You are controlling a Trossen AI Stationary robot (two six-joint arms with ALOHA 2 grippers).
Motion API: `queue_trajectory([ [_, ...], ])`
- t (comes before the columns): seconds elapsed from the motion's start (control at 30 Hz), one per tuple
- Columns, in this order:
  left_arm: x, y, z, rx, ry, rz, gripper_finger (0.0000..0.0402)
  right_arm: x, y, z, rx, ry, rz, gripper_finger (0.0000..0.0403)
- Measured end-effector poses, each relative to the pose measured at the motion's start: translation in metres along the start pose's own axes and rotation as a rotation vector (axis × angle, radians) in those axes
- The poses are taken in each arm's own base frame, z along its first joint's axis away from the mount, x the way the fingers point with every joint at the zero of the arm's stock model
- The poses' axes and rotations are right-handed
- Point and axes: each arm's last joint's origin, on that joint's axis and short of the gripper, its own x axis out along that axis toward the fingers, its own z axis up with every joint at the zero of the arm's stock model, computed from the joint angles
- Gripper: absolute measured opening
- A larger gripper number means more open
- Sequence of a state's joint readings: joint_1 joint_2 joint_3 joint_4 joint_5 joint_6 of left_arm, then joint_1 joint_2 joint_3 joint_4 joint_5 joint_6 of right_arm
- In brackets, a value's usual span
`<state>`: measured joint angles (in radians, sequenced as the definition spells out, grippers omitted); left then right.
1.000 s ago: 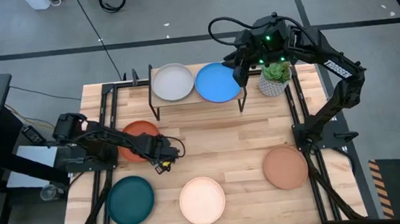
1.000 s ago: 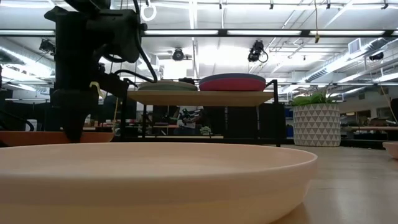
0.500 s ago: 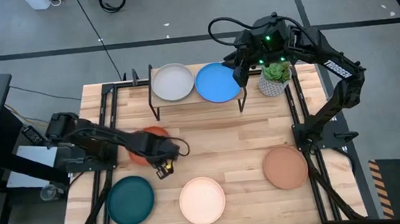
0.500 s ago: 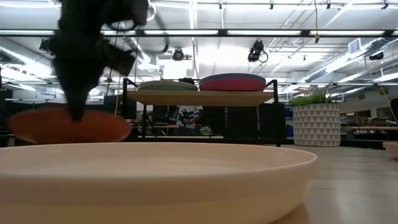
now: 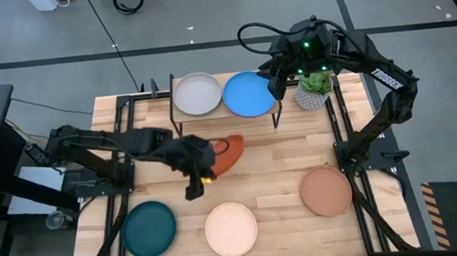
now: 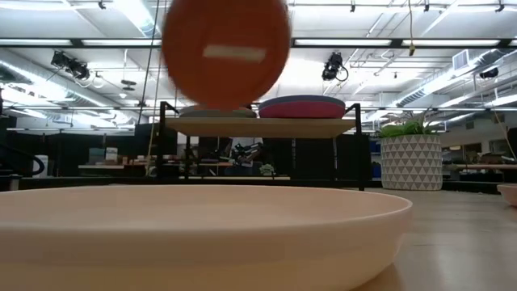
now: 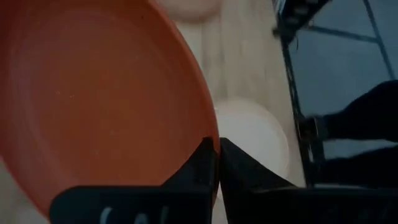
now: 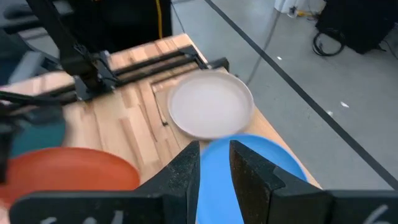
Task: Place and stack plates onto a shelf
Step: Stack the orange plate on top of the blue plate on the shelf
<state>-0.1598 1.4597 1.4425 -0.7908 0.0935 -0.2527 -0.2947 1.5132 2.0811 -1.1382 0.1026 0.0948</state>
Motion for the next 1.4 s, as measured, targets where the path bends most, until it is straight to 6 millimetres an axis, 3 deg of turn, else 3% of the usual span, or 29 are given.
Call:
queue_trajectory([
  [0.23, -0.029, 0.011, 0.044, 0.124, -0.18, 0.059, 0.0015, -0.02, -0.005, -0.008, 0.038, 0.03, -0.067, 0.0094],
  [0.4, -0.03, 0.035, 0.067, 0.166, -0.254, 0.103, 0.0015, -0.039, -0.007, -0.011, 0.083, -0.005, -0.083, 0.0094],
  [0.67, 0.005, 0.081, 0.079, 0.254, -0.222, 0.254, 0.0014, -0.066, -0.01, -0.014, 0.138, -0.069, -0.094, 0.0094],
  [0.93, 0.022, 0.091, 0.088, 0.326, -0.163, 0.316, 0.0014, -0.071, -0.005, -0.016, 0.132, -0.08, -0.082, 0.0094],
  [1.1, 0.022, 0.102, 0.102, 0.328, -0.097, 0.347, 0.0014, -0.067, -0.001, -0.015, 0.12, -0.076, -0.106, 0.0094],
  [1.4, 0.051, 0.128, 0.101, 0.45, 0.122, 0.461, 0.0014, -0.068, -0.001, -0.016, 0.118, -0.079, -0.124, 0.0094],
])
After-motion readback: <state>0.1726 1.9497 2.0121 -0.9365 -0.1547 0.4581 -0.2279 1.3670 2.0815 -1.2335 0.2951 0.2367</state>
